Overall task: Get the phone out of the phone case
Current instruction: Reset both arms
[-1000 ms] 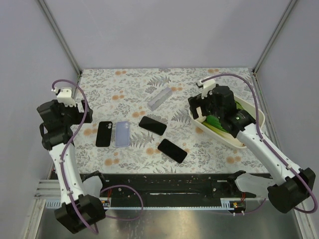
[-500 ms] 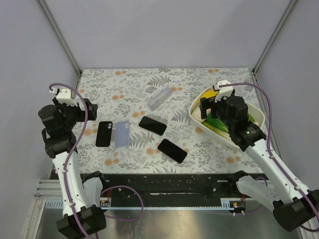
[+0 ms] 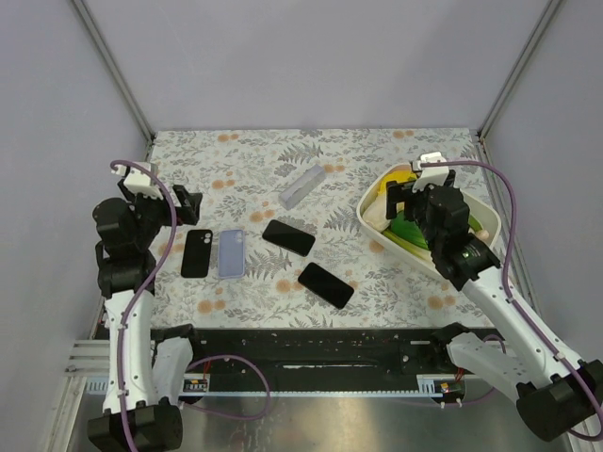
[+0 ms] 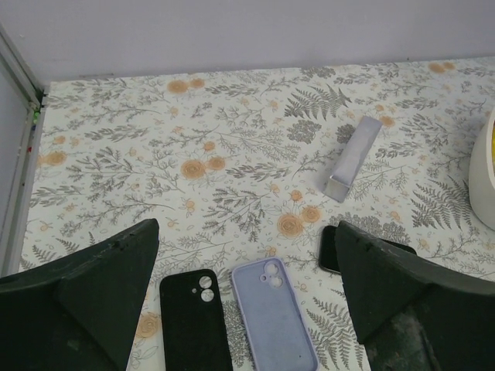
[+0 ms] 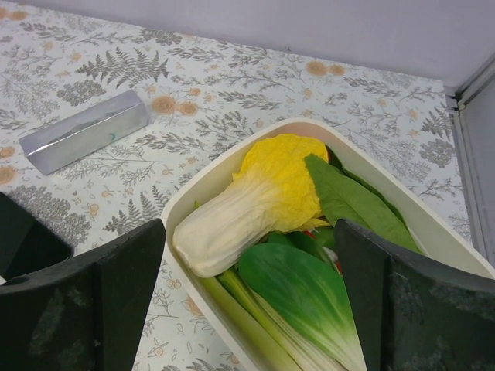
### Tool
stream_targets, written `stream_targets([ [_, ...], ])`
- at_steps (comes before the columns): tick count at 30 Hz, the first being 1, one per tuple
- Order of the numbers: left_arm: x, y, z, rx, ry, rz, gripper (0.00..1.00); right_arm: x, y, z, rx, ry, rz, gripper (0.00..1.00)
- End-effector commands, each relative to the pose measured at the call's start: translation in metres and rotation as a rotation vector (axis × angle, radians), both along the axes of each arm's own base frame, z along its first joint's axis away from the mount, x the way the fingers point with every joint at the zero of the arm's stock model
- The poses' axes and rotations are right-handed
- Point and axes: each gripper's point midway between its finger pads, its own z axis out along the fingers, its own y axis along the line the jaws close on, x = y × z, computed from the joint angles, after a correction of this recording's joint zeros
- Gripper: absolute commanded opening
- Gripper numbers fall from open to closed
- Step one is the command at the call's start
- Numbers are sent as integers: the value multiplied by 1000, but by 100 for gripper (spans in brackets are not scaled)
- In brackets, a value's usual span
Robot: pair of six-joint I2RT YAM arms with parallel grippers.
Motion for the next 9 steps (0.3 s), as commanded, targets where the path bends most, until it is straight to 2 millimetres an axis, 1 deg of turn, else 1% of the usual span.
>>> stream_targets([
  [1, 8, 2, 6, 1, -64, 30, 99, 1, -19, 18, -18, -85, -85, 99],
  [3, 9, 1, 4, -5, -60, 27, 99, 0, -20, 14, -18, -88, -80, 100],
  [9, 7, 0, -1, -6, -51, 22, 99, 2, -17, 14, -15, -90, -71, 100],
])
